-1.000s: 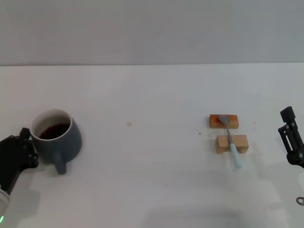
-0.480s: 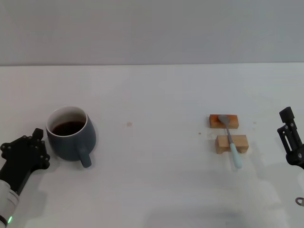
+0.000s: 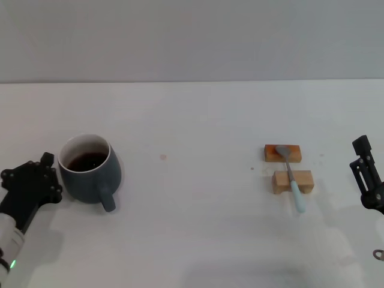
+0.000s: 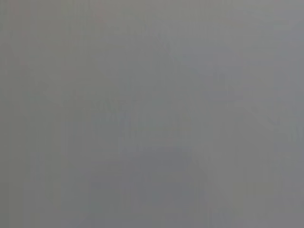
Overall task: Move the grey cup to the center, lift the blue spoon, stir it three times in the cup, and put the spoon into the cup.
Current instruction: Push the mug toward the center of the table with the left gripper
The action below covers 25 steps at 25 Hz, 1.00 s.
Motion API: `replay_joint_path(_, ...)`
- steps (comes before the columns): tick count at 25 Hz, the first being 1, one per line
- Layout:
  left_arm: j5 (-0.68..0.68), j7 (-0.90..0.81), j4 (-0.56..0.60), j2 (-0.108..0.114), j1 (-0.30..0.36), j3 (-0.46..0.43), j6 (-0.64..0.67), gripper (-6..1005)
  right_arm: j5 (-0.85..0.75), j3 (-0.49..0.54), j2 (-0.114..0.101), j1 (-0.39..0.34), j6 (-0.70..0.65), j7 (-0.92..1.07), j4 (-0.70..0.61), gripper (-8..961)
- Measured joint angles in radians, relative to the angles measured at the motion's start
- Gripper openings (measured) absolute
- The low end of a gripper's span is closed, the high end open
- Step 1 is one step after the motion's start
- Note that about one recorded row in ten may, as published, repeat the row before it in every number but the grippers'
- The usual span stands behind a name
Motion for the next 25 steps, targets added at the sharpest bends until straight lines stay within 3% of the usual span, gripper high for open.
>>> replay_joint_path(18,0.006,0.000,-0.109,-0.002,-0.010,0.126,0.002,-2,0.001,-0.008,0.002,0.000,0.002,0.001,0.002,664)
replay_joint_path(25,-0.001,0.002,-0.063,0.002,-0.010,0.094,0.001,-2,0.004,-0.009,0.001,-0.002,-0.001,0.001,0.002,664)
